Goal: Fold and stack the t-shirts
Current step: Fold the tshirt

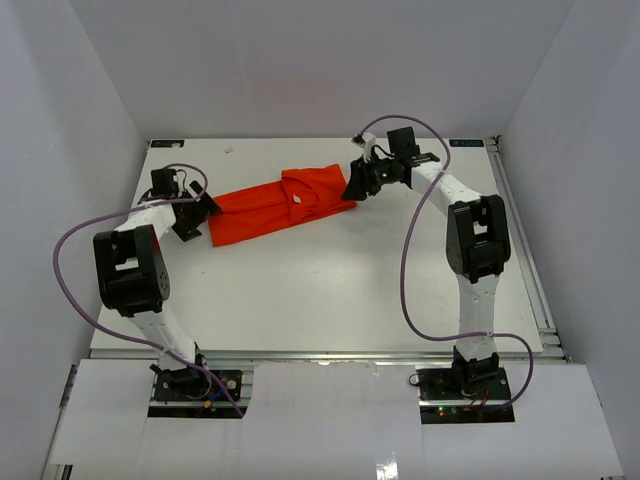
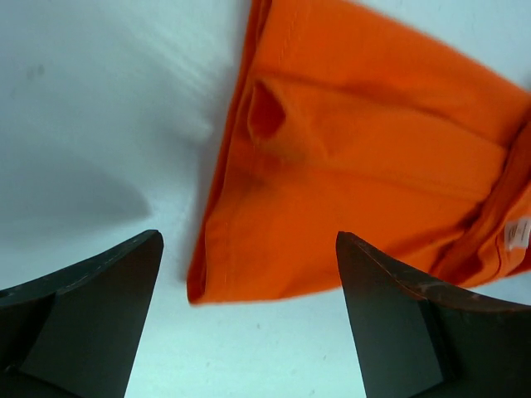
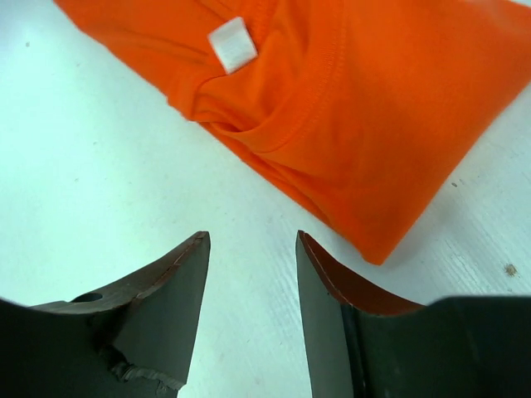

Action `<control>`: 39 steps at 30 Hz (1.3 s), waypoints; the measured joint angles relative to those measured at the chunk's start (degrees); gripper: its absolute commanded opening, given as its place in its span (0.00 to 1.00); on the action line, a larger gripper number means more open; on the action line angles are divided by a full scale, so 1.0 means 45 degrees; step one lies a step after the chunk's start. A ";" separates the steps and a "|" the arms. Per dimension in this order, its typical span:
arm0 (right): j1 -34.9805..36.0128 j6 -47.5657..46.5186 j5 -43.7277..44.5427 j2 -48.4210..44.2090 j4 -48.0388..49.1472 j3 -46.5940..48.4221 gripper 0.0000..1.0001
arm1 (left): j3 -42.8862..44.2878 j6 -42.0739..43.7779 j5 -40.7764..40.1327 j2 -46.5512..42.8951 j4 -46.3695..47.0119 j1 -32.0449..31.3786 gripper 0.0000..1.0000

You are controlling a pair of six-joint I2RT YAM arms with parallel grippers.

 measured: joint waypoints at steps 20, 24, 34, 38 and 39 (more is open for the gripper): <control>-0.0588 -0.1020 -0.0612 -0.0777 -0.0908 -0.1039 0.54 | 0.3036 0.0928 0.2735 0.3526 0.1088 0.0573 0.66; -0.0612 -0.0996 -0.0607 -0.0777 -0.0937 -0.1039 0.54 | 0.2506 0.0923 0.3254 0.3458 0.1603 0.0593 0.54; -0.0612 -0.0918 -0.0486 -0.0777 -0.0986 -0.1035 0.54 | 0.2157 0.0641 0.3565 0.3551 0.1661 0.0583 0.16; -0.0622 -0.0981 -0.0262 -0.0777 -0.0986 -0.1035 0.54 | 0.2152 0.0636 0.3434 0.3478 0.1540 0.0583 0.08; -0.0622 -0.1010 -0.0165 -0.0777 -0.0986 -0.1035 0.56 | 0.2123 0.0651 0.3390 0.3410 0.1472 0.0583 0.08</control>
